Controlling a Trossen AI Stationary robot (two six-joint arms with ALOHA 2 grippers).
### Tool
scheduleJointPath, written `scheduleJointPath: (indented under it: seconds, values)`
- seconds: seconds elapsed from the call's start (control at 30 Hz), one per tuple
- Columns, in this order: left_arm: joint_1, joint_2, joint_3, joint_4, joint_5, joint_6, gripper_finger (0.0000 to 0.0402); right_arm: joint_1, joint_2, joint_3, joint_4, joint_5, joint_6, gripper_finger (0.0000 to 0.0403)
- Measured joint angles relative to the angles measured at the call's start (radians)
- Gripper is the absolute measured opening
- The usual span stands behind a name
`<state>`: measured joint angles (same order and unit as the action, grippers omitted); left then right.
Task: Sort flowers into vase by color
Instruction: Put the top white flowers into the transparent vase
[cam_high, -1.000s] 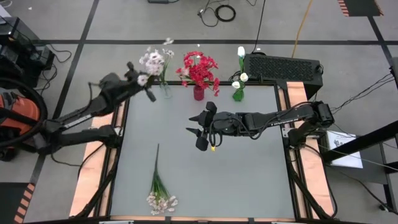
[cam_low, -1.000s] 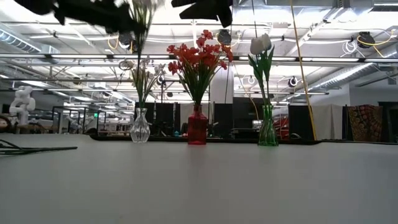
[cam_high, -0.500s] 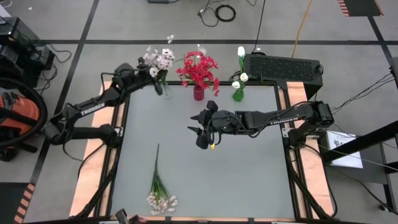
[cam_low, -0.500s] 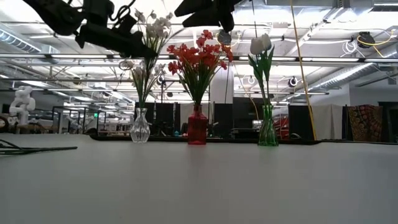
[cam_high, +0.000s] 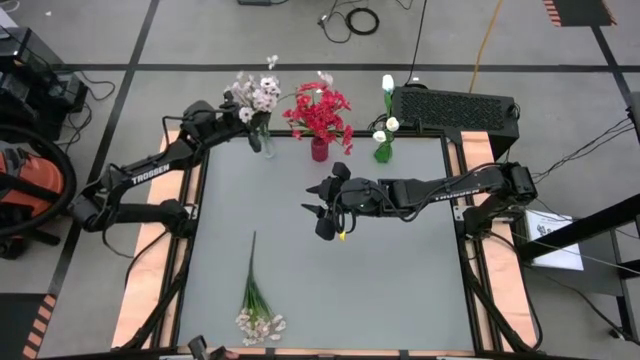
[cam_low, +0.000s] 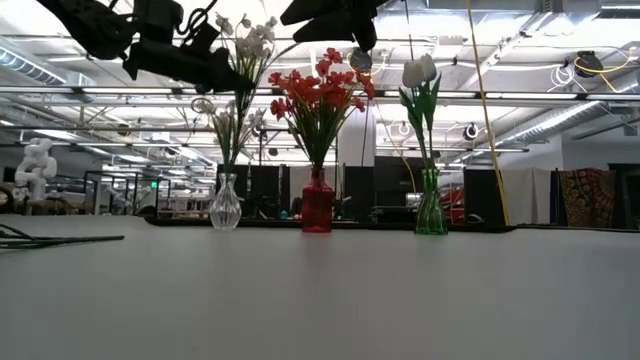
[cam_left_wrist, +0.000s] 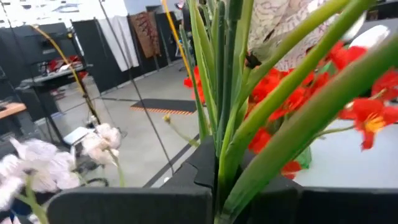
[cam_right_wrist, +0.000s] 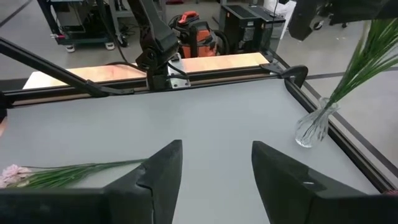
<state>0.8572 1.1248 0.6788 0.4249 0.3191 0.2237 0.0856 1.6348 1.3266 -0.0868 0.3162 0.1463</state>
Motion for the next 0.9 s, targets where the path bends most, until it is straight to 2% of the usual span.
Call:
scheduleJointPath:
  seconds: [0.63,0.9]
  values:
    - [0.002,-0.008,0.0,0.002,-0.032,0.049,0.0018,0.0,0.0,0.0,0.0,0.0,0.0,0.0185]
    - [0.016,0.039,0.0,-0.016,-0.033,0.054,0.0018,0.001,0.0,0.0,0.0,0.0,0.0,0.0185]
